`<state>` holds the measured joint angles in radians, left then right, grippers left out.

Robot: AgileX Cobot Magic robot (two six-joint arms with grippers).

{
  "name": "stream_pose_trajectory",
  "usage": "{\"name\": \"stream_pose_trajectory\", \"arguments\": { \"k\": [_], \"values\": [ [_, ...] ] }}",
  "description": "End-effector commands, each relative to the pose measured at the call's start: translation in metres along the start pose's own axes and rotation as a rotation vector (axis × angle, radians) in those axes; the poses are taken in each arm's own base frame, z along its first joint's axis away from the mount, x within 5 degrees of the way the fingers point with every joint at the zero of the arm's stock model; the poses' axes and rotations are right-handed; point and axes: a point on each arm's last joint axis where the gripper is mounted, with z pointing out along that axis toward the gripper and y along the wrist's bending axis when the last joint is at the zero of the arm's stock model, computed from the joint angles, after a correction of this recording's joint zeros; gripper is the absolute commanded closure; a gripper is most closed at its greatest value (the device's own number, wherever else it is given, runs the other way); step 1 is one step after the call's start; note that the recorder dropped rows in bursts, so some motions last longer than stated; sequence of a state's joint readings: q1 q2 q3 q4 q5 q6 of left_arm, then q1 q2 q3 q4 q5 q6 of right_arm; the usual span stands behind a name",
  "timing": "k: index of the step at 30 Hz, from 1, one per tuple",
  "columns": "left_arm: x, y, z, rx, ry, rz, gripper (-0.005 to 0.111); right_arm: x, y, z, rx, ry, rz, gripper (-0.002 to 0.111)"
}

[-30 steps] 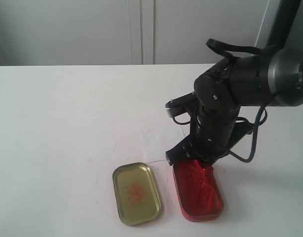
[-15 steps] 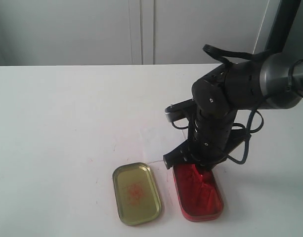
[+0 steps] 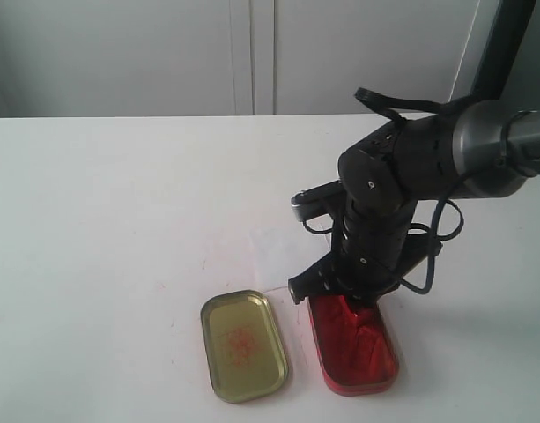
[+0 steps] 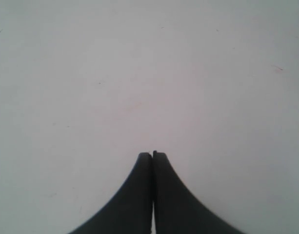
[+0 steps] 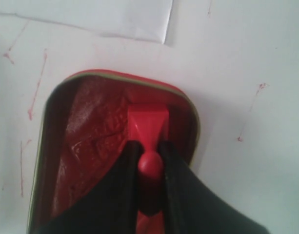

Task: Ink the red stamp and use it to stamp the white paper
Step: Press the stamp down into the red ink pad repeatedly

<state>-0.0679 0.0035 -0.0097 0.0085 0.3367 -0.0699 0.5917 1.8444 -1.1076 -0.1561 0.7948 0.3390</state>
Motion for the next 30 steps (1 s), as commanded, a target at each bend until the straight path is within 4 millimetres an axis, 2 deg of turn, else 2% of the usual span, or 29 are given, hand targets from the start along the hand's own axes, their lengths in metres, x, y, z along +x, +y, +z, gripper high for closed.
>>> {"name": "stream_pose_trajectory", "arguments": {
  "k": [1, 9, 30],
  "values": [
    [0.004, 0.000, 0.001, 0.001, 0.020, -0.002, 0.107, 0.002, -0.001, 0.016, 0.012, 0.045, 0.000, 0.108],
    [0.004, 0.000, 0.001, 0.001, 0.020, -0.002, 0.107, 0.004, 0.001, 0.029, 0.021, 0.091, -0.002, 0.108],
    [0.004, 0.000, 0.001, 0.001, 0.020, -0.002, 0.107, 0.005, 0.000, 0.028, 0.023, 0.101, -0.002, 0.108]
  ]
}}
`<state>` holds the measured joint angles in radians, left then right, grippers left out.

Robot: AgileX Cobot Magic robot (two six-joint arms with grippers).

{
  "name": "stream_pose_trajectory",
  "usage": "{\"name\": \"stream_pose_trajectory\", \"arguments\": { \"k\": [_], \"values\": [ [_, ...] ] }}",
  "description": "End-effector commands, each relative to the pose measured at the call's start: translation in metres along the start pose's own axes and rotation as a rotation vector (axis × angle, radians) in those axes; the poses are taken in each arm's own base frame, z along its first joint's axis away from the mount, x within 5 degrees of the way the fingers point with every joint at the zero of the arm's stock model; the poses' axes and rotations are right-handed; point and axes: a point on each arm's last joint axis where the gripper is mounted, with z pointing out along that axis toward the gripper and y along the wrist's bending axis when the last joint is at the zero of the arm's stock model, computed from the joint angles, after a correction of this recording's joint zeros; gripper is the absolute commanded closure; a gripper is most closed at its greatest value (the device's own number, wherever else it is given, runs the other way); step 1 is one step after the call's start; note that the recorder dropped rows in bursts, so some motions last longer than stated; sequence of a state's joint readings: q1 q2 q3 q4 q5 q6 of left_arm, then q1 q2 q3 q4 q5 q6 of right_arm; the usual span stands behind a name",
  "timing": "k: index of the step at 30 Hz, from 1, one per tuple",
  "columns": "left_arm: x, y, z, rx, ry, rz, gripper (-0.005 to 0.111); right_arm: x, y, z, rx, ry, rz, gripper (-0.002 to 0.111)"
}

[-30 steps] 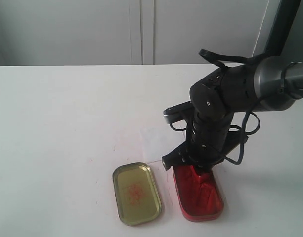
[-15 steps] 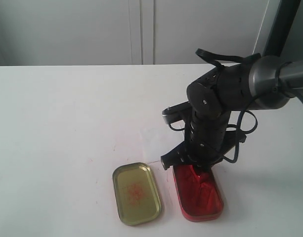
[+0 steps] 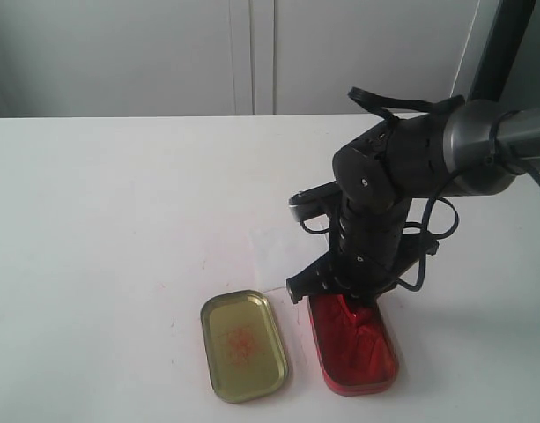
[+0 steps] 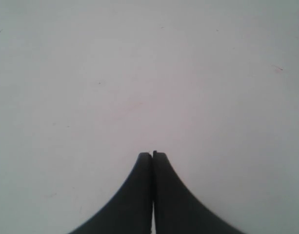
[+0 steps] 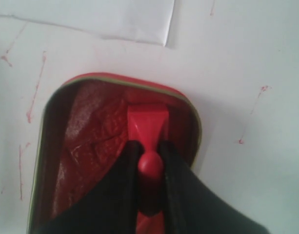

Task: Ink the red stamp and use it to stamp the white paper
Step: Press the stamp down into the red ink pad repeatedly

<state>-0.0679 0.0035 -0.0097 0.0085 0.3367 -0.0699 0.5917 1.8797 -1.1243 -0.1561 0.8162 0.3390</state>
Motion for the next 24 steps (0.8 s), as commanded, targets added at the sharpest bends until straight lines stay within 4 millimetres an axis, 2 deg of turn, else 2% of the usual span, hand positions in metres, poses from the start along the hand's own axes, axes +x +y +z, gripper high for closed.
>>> {"name": "stream_pose_trajectory", "arguments": {
  "k": [1, 24],
  "values": [
    [0.004, 0.000, 0.001, 0.001, 0.020, -0.002, 0.107, 0.006, -0.001, 0.019, 0.011, 0.061, 0.000, 0.108],
    [0.004, 0.000, 0.001, 0.001, 0.020, -0.002, 0.107, 0.007, -0.007, -0.029, -0.011, -0.048, 0.016, 0.108]
  ]
}}
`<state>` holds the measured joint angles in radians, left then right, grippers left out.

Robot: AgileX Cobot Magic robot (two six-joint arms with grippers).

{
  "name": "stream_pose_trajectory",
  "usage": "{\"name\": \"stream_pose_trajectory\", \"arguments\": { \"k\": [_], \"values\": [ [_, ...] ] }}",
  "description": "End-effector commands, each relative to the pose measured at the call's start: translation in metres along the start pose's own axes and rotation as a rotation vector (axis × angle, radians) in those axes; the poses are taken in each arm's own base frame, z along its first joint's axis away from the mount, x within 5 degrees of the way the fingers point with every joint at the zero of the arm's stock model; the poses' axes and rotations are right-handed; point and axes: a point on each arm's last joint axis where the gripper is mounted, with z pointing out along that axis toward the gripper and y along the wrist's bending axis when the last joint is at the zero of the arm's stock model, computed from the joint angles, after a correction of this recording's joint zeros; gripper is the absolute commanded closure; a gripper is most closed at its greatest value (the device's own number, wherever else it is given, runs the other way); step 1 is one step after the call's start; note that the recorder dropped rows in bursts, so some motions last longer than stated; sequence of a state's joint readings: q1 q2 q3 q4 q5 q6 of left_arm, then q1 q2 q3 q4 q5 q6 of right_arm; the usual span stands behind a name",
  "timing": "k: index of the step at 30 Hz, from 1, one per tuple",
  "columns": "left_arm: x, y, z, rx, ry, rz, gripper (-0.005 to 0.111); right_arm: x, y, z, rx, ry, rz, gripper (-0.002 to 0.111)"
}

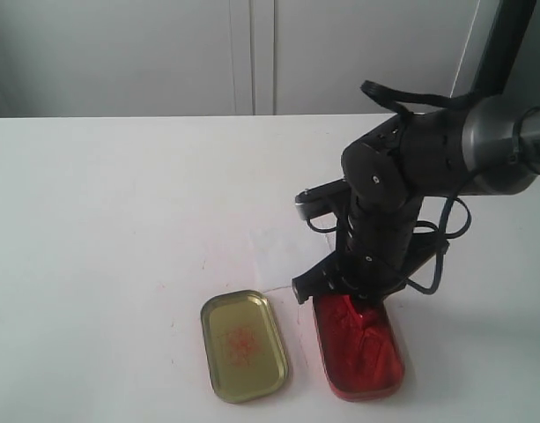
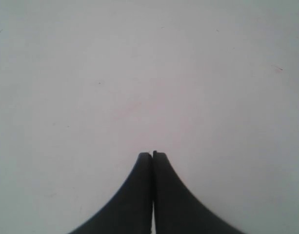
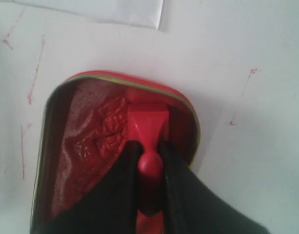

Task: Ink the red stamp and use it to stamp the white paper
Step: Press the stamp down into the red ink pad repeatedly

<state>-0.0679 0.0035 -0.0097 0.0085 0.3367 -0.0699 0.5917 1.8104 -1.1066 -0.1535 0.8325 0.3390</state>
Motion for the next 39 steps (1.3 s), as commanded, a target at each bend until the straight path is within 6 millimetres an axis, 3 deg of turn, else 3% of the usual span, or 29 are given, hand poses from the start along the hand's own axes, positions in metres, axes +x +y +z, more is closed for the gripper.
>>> {"name": "stream_pose_trajectory", "arguments": {
  "k": [1, 39],
  "values": [
    [0.004, 0.000, 0.001, 0.001, 0.020, -0.002, 0.107, 0.001, -0.003, -0.010, -0.003, -0.014, 0.008, 0.108],
    [0.004, 0.000, 0.001, 0.001, 0.020, -0.002, 0.107, 0.005, -0.007, -0.032, -0.010, -0.055, 0.017, 0.108]
  ]
}}
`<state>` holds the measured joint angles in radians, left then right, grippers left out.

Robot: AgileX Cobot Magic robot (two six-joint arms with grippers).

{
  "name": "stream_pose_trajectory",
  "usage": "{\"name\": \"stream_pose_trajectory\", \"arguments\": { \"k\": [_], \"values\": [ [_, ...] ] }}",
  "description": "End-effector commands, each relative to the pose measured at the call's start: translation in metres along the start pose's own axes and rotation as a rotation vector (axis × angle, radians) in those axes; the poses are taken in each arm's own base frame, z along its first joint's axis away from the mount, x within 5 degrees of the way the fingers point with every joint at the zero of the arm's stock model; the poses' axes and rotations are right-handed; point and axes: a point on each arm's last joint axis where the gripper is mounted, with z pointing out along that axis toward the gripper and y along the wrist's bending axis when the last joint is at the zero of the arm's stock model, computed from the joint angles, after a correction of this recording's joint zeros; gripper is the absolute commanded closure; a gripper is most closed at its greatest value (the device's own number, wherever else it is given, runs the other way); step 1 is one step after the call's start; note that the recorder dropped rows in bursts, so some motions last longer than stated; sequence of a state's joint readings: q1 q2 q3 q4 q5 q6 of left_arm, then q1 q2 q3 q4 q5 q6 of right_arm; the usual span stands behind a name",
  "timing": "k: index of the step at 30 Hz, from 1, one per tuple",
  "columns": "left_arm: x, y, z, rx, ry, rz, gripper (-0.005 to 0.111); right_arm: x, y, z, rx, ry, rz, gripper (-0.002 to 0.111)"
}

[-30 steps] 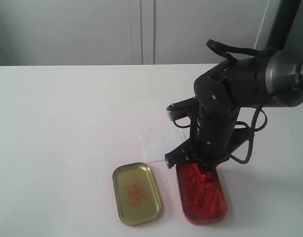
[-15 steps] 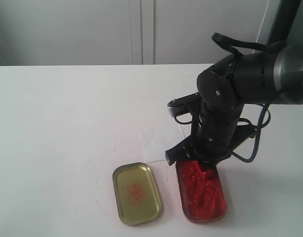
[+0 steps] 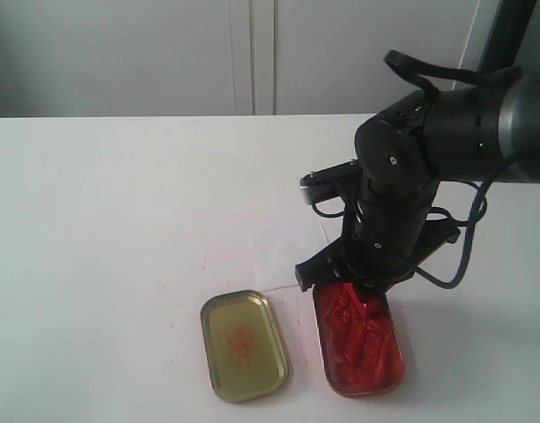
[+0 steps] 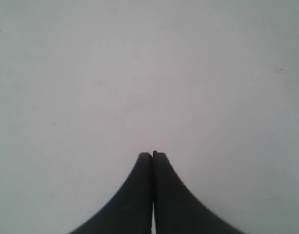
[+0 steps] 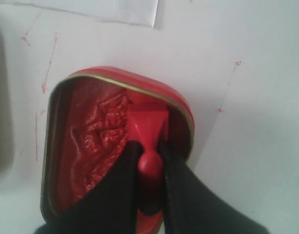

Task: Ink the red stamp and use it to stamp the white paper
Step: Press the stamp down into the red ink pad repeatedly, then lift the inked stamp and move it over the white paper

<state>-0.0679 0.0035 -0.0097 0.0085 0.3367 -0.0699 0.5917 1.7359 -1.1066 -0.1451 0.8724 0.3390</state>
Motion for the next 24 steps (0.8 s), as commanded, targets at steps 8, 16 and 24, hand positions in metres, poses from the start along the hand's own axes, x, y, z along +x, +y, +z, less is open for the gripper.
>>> {"name": "stream_pose_trajectory", "arguments": {
  "k": [8, 16, 24],
  "values": [
    [0.0041, -0.0001, 0.0012, 0.001, 0.020, -0.002, 0.107, 0.0011, -0.0035, -0.0075, 0.004, -0.012, 0.003, 0.108],
    [0.0041, -0.0001, 0.0012, 0.001, 0.020, -0.002, 0.107, 0.0015, -0.0036, -0.0075, 0.005, -0.008, 0.014, 0.108],
    [0.0041, -0.0001, 0.0012, 0.001, 0.020, -0.002, 0.107, 0.0013, -0.0035, -0.0075, 0.004, -0.010, 0.017, 0.108]
  ]
}}
